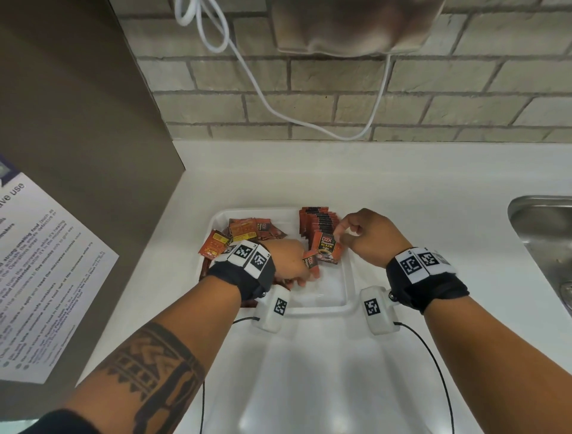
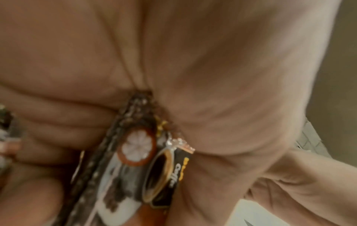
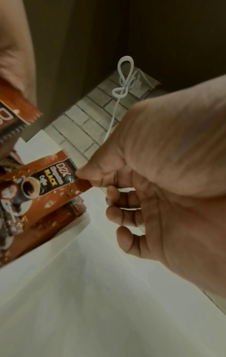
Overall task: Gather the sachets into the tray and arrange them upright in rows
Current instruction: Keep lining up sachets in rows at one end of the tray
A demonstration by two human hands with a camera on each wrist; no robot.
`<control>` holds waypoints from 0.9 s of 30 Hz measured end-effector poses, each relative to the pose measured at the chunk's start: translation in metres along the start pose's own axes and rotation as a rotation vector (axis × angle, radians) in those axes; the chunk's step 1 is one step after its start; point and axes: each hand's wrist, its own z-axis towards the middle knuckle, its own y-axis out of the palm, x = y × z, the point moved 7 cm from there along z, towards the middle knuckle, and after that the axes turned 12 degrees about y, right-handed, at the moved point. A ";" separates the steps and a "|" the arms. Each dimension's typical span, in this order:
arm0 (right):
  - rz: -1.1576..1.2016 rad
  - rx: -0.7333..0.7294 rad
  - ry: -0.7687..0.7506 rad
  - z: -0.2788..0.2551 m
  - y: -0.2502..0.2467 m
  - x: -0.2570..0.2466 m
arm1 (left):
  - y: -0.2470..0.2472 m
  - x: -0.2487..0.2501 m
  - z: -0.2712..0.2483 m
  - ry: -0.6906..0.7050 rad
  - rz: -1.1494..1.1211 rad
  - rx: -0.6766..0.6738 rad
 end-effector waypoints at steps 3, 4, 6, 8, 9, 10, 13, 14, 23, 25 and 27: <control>-0.009 -0.007 -0.006 0.001 0.008 0.000 | 0.011 0.007 0.008 -0.010 0.016 -0.040; -0.015 -0.009 -0.003 0.002 0.010 0.001 | 0.014 0.009 0.010 -0.012 0.009 -0.043; -0.025 -0.013 0.011 0.004 0.014 0.004 | 0.017 0.012 0.015 -0.018 -0.017 -0.038; -0.022 -0.015 0.029 0.006 0.017 0.007 | 0.017 0.013 0.017 -0.038 -0.049 -0.019; -0.021 -0.015 0.035 0.006 0.017 0.008 | 0.017 0.013 0.018 -0.044 -0.065 -0.012; -0.024 -0.014 0.039 0.007 0.017 0.009 | 0.017 0.014 0.019 -0.049 -0.074 -0.011; -0.045 -0.014 0.042 0.007 0.018 0.011 | 0.016 0.016 0.020 -0.052 -0.088 -0.015; -0.046 -0.011 0.045 0.008 0.018 0.012 | 0.016 0.016 0.020 -0.054 -0.090 -0.017; -0.026 -0.026 0.050 0.009 0.018 0.011 | 0.018 0.015 0.020 -0.063 -0.129 -0.014; -0.023 -0.025 0.049 0.009 0.018 0.011 | 0.019 0.016 0.020 -0.056 -0.155 -0.014; -0.019 -0.024 0.048 0.010 0.019 0.011 | 0.019 0.018 0.020 -0.049 -0.165 -0.014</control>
